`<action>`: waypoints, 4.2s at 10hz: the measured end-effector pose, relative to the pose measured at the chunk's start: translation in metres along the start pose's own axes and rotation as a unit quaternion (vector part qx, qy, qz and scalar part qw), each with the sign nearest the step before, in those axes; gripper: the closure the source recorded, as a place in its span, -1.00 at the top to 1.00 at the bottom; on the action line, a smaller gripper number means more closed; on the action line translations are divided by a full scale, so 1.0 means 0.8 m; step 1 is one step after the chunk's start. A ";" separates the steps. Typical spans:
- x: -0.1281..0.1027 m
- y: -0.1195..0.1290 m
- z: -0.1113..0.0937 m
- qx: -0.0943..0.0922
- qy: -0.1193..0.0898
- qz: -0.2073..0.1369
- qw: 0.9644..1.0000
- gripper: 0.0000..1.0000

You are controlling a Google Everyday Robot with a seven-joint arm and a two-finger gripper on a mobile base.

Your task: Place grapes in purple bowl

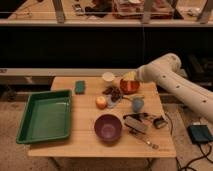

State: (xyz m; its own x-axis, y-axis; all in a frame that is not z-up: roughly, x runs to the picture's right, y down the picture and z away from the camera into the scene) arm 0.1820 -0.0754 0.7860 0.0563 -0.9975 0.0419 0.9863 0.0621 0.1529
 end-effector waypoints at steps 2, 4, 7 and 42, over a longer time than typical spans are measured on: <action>0.021 0.007 0.025 0.010 -0.004 0.031 0.999 0.60; 0.029 0.012 0.046 0.029 -0.055 0.045 0.997 0.60; 0.024 -0.004 0.063 0.022 -0.131 0.034 0.991 0.60; -0.118 -0.109 0.242 0.059 -0.185 -0.048 0.980 -0.83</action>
State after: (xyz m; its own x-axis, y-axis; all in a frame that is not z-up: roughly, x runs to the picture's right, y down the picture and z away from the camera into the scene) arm 0.0607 0.0194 0.9596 -0.1175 -0.9202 0.3734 0.9582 -0.0062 0.2861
